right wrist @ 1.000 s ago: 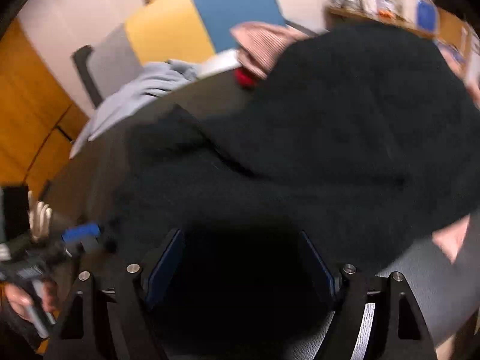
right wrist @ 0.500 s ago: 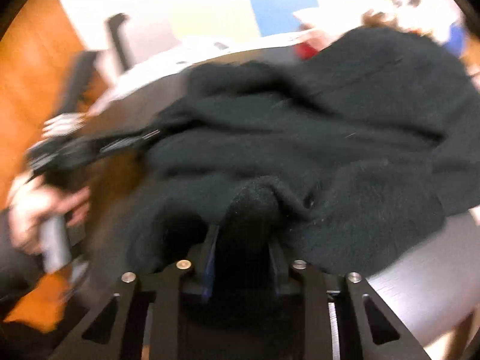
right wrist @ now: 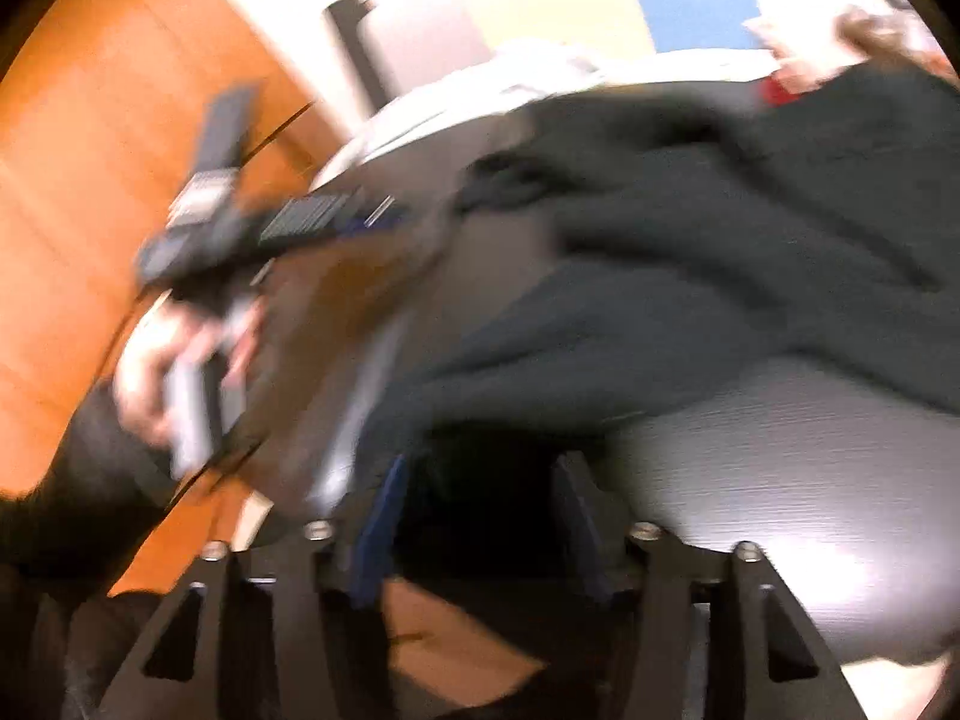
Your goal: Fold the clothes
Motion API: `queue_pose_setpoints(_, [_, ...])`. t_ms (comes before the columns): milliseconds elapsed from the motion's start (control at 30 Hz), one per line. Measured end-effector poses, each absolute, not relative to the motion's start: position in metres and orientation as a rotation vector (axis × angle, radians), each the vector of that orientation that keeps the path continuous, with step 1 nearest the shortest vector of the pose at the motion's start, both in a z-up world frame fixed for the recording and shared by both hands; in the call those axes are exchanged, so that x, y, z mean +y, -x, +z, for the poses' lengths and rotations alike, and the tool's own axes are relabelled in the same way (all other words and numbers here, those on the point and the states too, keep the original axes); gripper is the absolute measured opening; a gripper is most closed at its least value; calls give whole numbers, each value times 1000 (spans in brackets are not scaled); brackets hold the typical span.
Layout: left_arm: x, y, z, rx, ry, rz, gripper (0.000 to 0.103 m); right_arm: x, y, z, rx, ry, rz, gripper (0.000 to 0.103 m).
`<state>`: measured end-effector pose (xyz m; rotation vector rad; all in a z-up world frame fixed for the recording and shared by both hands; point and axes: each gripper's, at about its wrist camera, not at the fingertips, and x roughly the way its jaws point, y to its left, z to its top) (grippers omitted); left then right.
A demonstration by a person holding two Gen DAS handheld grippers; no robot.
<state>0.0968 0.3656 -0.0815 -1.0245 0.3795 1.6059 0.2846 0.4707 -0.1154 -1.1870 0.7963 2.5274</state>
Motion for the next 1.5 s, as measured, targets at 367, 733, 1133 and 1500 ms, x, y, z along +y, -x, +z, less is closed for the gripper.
queue_pose_setpoints(367, [379, -228, -120, 760, 798, 1431, 43, 620, -306, -132, 333, 1251, 2136, 90])
queue_pose_setpoints(733, [374, -156, -121, 937, 748, 1803, 33, 560, -276, -139, 504, 1569, 2178, 103])
queue_pose_setpoints(1133, [262, 7, -63, 427, 981, 2354, 34, 424, -160, -123, 1245, 1524, 2753, 102])
queue_pose_setpoints(1500, [275, -46, -95, 406, 923, 2083, 38, 523, -174, -81, 641, 1145, 2491, 102])
